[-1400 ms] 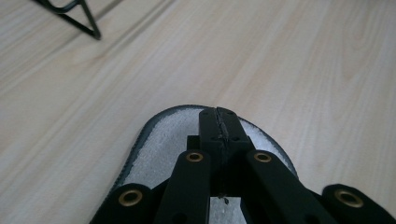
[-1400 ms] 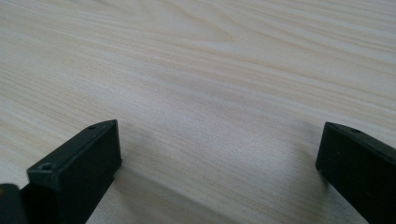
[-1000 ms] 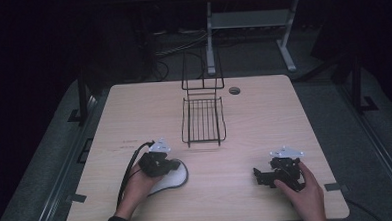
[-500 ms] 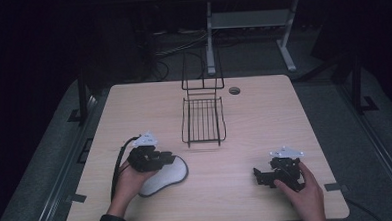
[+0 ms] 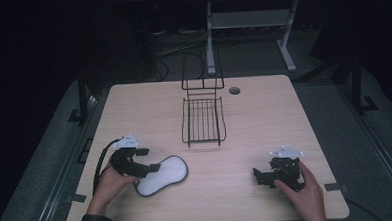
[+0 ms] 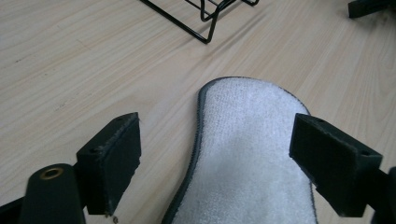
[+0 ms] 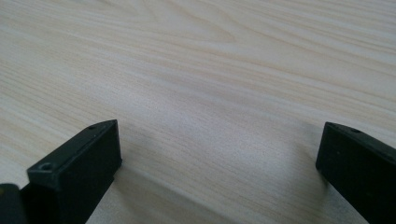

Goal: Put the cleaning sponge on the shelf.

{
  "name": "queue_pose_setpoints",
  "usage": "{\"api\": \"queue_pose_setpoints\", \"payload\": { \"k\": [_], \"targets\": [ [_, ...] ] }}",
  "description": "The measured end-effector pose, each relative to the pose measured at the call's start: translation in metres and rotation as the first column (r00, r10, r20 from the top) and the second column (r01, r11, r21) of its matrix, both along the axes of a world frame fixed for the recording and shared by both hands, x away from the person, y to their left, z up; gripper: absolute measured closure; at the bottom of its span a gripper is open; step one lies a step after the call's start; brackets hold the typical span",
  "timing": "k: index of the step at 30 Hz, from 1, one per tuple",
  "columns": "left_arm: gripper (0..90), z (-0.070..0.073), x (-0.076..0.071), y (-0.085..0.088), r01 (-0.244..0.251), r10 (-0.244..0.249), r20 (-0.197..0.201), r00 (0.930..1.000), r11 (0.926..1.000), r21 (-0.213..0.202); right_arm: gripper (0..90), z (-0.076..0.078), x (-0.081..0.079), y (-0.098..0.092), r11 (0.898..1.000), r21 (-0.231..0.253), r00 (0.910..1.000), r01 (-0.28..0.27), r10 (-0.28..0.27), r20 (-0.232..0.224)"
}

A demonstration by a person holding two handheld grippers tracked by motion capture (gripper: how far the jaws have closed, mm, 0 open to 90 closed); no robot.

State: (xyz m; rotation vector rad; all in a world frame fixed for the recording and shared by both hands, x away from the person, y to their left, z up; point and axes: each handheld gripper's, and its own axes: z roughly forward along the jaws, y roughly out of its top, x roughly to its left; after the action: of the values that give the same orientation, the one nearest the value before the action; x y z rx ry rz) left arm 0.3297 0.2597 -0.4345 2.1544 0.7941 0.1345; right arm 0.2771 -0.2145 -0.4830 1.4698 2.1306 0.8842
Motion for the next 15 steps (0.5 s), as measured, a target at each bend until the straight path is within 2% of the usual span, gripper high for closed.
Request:
{"api": "queue_pose_setpoints", "payload": {
  "k": [6,10,11,15],
  "targets": [
    [13.5,-0.010,0.000,-0.006,0.045,-0.045,-0.029,0.9986,0.9989,0.015,0.0,0.000,0.000,0.000,1.000,0.000,1.0000,-0.003,0.003,0.000],
    [13.1,-0.014,-0.002,-0.015,0.085,-0.083,-0.047,0.9955,0.9955,0.042,0.0,0.000,0.000,0.000,1.000,0.000,1.0000,-0.003,0.003,0.000],
    [13.0,-0.017,-0.003,-0.018,0.103,-0.100,-0.053,0.9936,0.9930,0.059,0.0,0.000,0.000,0.000,1.000,0.000,1.0000,-0.003,0.003,0.000],
    [12.9,-0.021,-0.005,-0.022,0.114,-0.110,-0.063,0.9919,0.9918,0.057,0.0,0.000,0.000,0.000,1.000,0.000,1.0000,-0.003,0.003,0.000]
  ]
}}
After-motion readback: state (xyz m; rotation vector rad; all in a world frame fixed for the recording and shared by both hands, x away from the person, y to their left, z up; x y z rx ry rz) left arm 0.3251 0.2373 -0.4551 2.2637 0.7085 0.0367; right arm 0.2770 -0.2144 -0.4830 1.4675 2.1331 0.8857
